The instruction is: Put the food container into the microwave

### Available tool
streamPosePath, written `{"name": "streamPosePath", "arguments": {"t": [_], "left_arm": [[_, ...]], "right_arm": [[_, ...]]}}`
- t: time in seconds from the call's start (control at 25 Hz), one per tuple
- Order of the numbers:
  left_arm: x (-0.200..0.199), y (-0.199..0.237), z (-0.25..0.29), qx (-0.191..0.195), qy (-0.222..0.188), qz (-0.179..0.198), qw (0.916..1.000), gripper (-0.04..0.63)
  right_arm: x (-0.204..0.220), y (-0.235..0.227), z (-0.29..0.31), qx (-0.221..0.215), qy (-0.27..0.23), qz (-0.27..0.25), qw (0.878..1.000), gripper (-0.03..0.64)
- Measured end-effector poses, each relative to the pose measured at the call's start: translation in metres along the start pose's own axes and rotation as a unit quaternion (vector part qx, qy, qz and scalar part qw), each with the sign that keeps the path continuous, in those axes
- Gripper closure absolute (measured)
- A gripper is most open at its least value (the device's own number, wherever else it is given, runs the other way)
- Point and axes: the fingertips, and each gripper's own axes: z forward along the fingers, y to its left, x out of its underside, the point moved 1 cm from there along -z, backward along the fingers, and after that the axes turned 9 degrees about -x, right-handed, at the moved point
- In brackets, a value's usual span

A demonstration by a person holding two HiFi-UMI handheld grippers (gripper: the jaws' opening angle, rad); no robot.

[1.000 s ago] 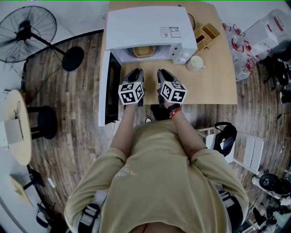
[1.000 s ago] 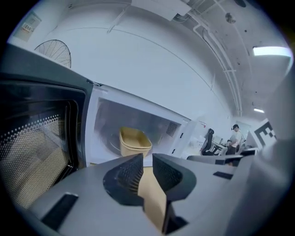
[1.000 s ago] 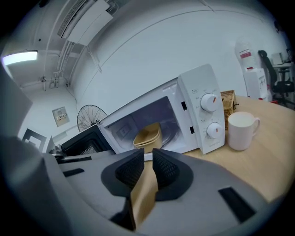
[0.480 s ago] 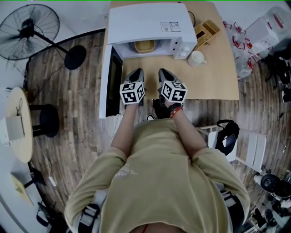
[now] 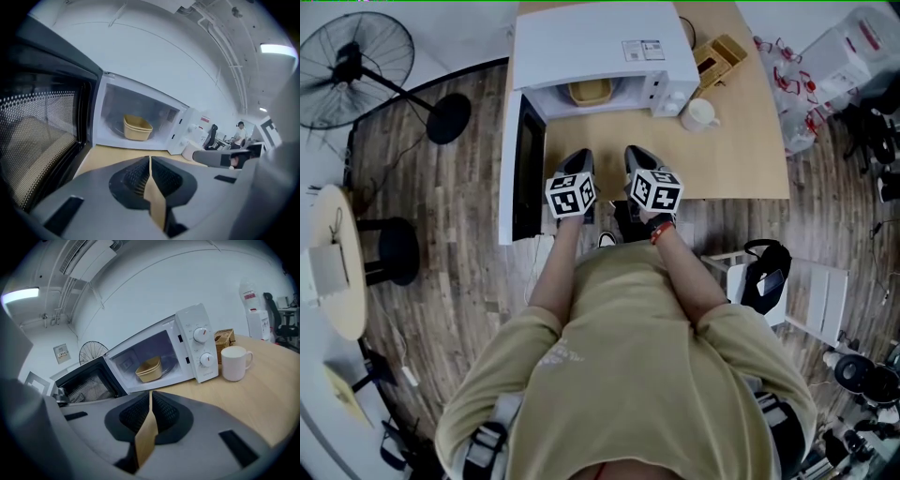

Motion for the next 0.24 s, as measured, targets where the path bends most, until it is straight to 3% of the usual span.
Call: {"name": "streamPosePath", "arguments": {"t": [0.24], "left_arm": [[0.02, -0.009, 0.01, 0.01, 0.023, -0.004, 0.9997, 0.563]], "right_arm": [[0.011, -0.017, -0.002, 0.014, 0.013, 0.007, 1.0, 0.577]]}}
